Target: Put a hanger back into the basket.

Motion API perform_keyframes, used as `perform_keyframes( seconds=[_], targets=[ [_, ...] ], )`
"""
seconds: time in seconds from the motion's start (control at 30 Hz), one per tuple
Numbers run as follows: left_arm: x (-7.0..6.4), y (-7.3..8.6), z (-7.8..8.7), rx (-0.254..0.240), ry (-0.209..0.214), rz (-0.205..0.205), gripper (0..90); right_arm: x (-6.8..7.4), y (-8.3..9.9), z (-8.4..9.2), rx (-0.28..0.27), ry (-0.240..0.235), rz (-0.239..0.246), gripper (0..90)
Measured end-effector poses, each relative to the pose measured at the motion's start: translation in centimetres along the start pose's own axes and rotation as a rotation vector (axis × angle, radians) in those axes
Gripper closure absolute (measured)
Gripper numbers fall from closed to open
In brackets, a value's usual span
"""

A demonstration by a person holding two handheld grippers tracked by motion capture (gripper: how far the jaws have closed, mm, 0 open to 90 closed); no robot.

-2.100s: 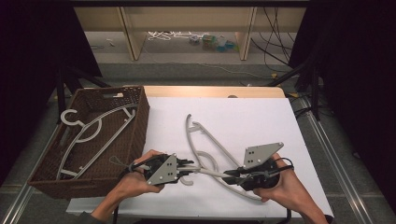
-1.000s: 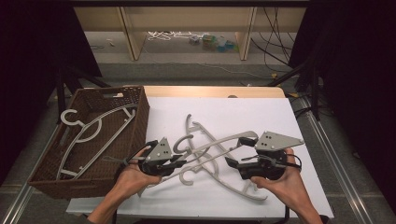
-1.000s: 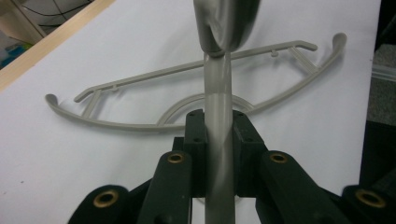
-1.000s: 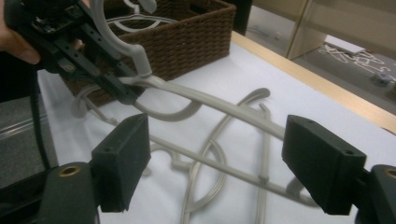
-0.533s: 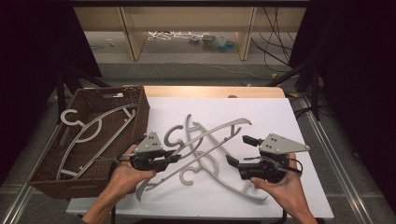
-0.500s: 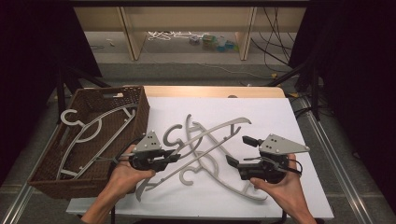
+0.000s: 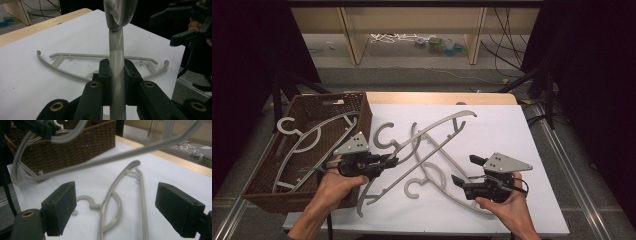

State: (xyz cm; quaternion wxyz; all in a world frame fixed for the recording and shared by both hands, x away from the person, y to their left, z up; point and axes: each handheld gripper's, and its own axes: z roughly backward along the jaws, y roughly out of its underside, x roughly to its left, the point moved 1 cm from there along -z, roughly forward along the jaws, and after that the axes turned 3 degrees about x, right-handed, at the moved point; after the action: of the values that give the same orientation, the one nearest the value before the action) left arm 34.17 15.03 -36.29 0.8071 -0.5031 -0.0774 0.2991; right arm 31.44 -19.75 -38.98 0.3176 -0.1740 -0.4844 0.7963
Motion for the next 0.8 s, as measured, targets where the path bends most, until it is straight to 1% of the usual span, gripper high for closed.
perform_keyframes(
  seconds=[0.03,0.07,0.13,0.17,0.2,0.23,0.27,0.3,0.37,0.4,0.43,0.47,0.5,0.53,0.57,0.63,0.67,0.7,0.73,0.77,0.8],
  targets=[
    [0.2,-0.1,0.3,-0.012,0.012,0.008,79.3,0.0,0.1,-0.1,0.011,-0.005,-0.002,18.1],
    [0.2,-0.2,0.6,-0.017,0.014,0.027,79.3,0.1,0.2,-0.2,0.006,-0.005,-0.005,18.1],
    [0.3,-0.3,0.8,-0.02,0.021,0.021,79.3,0.0,0.4,-0.2,0.012,-0.004,0.002,18.0],
    [0.4,-0.6,1.3,-0.031,0.016,0.039,79.3,0.0,0.6,-0.4,0.004,-0.004,-0.006,17.6],
    [0.4,-0.8,1.6,-0.039,0.018,0.049,79.3,0.0,0.6,-0.3,0.009,0.002,-0.002,17.6],
    [0.4,-0.8,1.6,-0.039,0.018,0.049,79.3,-0.1,0.7,-0.4,0.008,-0.005,-0.002,17.6],
    [0.6,-1.3,2.2,-0.051,0.022,0.06,79.3,0.0,0.9,-0.6,0.005,-0.014,-0.009,17.6],
    [0.7,-1.5,2.4,-0.053,0.022,0.065,79.3,-0.1,0.9,-0.6,0.021,-0.012,-0.009,17.6],
    [0.9,-1.7,2.7,-0.055,0.027,0.065,79.3,-0.1,1.0,-0.6,0.022,-0.007,-0.01,17.6],
    [1.1,-2.3,3.4,-0.065,0.032,0.093,79.3,-0.2,1.1,-0.7,0.019,0.0,0.005,17.6],
    [1.3,-2.6,3.7,-0.068,0.039,0.091,79.3,-0.2,1.1,-0.8,0.019,-0.003,0.004,17.6],
    [1.4,-2.8,4.1,-0.073,0.04,0.107,79.3,-0.1,1.2,-0.8,0.011,-0.003,0.0,17.6],
    [1.5,-3.1,4.4,-0.078,0.04,0.115,79.3,-0.1,1.2,-0.9,0.013,-0.002,0.0,17.6],
    [1.5,-3.1,4.4,-0.078,0.04,0.115,79.3,-0.1,1.2,-0.9,0.018,-0.002,-0.001,17.6],
    [1.7,-3.7,5.3,-0.095,0.045,0.13,79.2,-0.1,1.2,-0.8,0.024,-0.001,-0.001,17.6],
    [1.8,-4.1,6.1,-0.102,0.043,0.121,79.2,-0.2,1.3,-0.8,0.032,0.002,0.0,17.6],
    [1.8,-4.1,6.1,-0.102,0.043,0.121,79.2,-0.2,1.2,-0.8,0.033,0.004,-0.002,17.6],
    [1.7,-4.5,6.7,-0.111,0.042,0.134,79.3,-0.2,1.2,-0.8,0.033,0.005,-0.002,17.6],
    [1.8,-4.8,7.2,-0.108,0.037,0.118,79.3,-0.2,1.2,-0.8,0.024,-0.002,-0.002,17.7],
    [1.9,-5.0,7.5,-0.109,0.029,0.11,79.3,-0.2,1.2,-0.8,0.02,0.001,0.0,17.7],
    [2.0,-5.2,8.0,-0.104,0.007,0.11,79.3,-0.2,1.2,-0.8,0.021,0.001,0.001,17.7]
  ],
)
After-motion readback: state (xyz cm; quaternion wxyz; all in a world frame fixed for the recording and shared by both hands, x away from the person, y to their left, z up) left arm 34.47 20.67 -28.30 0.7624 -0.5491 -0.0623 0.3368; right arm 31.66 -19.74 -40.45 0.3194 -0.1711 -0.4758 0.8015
